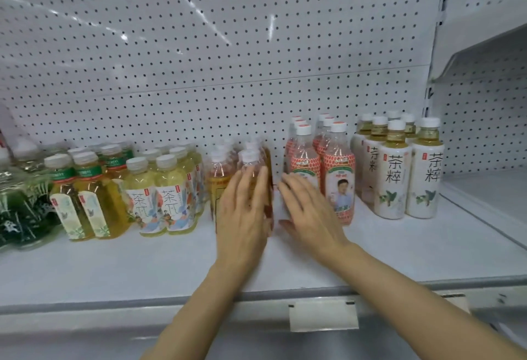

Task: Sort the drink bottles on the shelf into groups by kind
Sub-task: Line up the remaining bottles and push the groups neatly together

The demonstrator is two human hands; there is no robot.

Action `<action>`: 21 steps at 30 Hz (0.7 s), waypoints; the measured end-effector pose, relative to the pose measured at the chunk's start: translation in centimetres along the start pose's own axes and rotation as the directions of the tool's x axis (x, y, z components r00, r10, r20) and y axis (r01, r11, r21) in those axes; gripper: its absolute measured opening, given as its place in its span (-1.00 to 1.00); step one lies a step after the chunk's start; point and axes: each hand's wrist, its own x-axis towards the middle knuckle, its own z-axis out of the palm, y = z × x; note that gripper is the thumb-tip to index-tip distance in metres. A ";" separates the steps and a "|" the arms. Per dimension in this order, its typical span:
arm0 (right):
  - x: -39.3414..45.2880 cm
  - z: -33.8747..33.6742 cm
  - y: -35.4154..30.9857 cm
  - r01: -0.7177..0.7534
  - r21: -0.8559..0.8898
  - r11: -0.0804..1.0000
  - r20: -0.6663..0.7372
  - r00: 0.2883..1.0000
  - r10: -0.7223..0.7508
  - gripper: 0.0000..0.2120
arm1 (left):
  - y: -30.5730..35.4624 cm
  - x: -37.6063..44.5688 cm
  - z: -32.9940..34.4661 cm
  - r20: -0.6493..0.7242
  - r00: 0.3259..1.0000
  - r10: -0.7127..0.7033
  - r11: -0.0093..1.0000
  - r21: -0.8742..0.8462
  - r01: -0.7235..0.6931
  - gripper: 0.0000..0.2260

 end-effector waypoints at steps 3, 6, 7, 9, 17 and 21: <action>1.9 1.3 -3.6 -0.137 0.073 0.988 0.110 0.986 0.128 -0.24 | -4.9 -1.1 -0.7 0.103 0.983 -0.150 0.982 -0.099 0.161 0.06; 3.0 2.4 -5.5 -0.357 0.152 0.921 0.237 0.918 0.317 0.03 | -7.0 -1.6 0.0 0.277 0.940 -0.197 0.951 -0.181 0.252 0.22; 3.3 2.6 -5.9 -0.418 0.183 0.890 0.266 0.892 0.365 0.05 | -7.1 -1.7 0.3 0.310 0.931 -0.192 0.947 -0.191 0.259 0.24; 3.6 2.9 -6.1 -0.477 0.210 0.853 0.288 0.864 0.412 0.06 | -6.8 -1.5 0.8 0.339 0.920 -0.197 0.939 -0.204 0.276 0.22; 3.9 4.4 -5.2 -0.592 0.196 0.782 0.316 0.793 0.521 -0.04 | -5.9 -0.5 2.4 0.349 0.893 -0.284 0.936 -0.102 0.337 0.15; 3.8 4.8 -4.9 -0.607 0.185 0.773 0.327 0.780 0.534 -0.12 | -6.3 -0.8 2.0 0.353 0.903 -0.243 0.943 -0.132 0.305 0.17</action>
